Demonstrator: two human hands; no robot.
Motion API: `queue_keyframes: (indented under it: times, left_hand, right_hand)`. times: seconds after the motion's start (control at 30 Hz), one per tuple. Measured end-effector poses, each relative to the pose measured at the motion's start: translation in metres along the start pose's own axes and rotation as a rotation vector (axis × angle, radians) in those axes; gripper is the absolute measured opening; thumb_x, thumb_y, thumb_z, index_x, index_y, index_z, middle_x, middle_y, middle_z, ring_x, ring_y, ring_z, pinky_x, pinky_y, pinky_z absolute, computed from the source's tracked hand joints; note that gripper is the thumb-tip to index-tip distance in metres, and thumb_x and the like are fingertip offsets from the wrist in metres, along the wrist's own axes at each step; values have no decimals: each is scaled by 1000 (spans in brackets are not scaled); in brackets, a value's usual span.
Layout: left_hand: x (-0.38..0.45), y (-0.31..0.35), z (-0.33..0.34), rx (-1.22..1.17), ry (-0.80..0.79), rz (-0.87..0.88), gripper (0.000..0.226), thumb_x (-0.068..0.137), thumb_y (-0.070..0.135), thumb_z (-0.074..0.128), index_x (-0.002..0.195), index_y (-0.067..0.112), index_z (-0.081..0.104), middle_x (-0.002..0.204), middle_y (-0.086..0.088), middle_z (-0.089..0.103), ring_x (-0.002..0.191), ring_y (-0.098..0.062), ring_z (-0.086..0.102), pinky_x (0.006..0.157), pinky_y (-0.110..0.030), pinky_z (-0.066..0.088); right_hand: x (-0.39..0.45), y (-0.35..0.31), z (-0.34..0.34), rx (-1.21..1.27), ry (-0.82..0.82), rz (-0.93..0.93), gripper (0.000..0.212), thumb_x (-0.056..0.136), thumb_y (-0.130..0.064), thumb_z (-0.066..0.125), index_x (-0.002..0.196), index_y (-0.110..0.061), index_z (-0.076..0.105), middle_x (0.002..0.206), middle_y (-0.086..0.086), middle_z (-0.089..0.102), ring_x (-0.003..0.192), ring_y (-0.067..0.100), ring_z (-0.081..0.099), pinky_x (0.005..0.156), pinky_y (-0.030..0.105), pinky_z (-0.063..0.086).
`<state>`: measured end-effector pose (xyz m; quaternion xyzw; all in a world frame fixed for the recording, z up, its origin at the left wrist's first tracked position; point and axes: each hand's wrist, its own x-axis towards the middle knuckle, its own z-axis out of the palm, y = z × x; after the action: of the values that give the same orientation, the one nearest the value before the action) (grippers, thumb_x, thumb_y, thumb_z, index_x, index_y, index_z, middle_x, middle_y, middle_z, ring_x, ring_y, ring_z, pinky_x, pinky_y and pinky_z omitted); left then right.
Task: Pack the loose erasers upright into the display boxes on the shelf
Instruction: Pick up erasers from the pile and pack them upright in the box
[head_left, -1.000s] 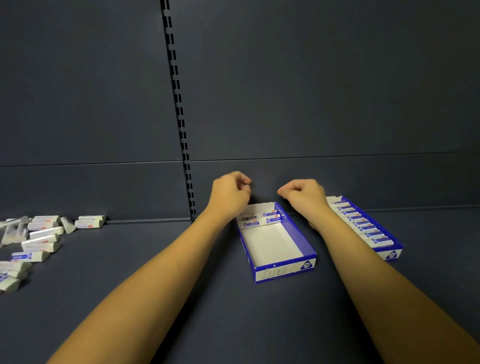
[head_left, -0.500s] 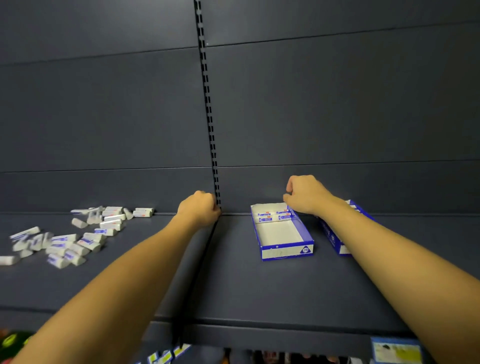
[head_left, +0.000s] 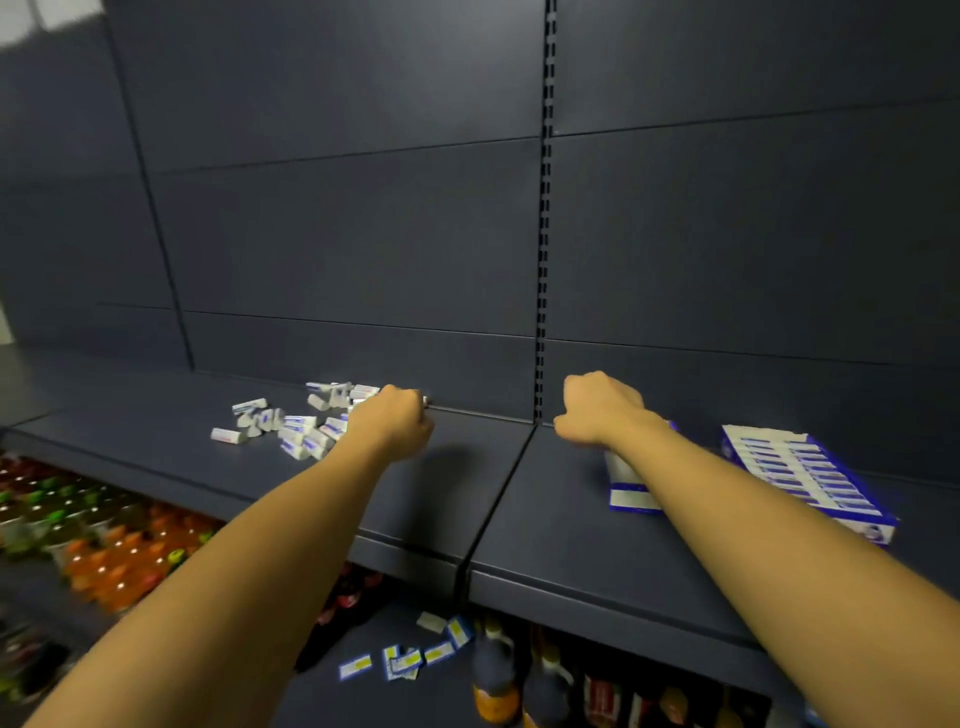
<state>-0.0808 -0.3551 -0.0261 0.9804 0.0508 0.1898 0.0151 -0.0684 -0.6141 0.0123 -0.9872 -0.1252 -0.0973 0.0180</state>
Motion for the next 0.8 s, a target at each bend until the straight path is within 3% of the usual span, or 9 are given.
queue_keyframes:
  times: [0.23, 0.5, 0.7, 0.8]
  left_hand:
    - [-5, -89, -11, 0, -32, -65, 25, 95, 28, 51, 107, 11, 63, 118, -12, 62, 101, -34, 62, 75, -38, 47]
    - [0, -192, -11, 25, -72, -45, 11, 90, 18, 50, 89, 10, 58, 98, -8, 60, 84, -30, 59, 66, -36, 48]
    - [14, -245, -1, -39, -92, -28, 16, 90, 22, 55, 98, 13, 66, 100, -7, 65, 82, -27, 63, 73, -38, 58]
    - [25, -263, 7, -77, -95, -29, 16, 91, 21, 54, 97, 12, 66, 97, -7, 65, 81, -27, 64, 71, -37, 56]
  right_hand:
    - [22, -92, 0, 25, -23, -47, 13, 83, -14, 53, 74, -14, 44, 73, 1, 48, 59, 19, 41, 50, 26, 31]
    - [50, -189, 13, 62, -29, -7, 13, 84, -14, 52, 74, -14, 45, 74, 1, 49, 60, 18, 43, 52, 25, 32]
    - [68, -229, 25, 58, -35, 53, 5, 84, -16, 52, 83, -13, 56, 80, 2, 54, 65, 20, 50, 54, 25, 35]
    - [80, -245, 27, 60, -37, 69, 16, 85, -19, 54, 96, -12, 63, 85, 3, 56, 74, 24, 55, 59, 26, 39]
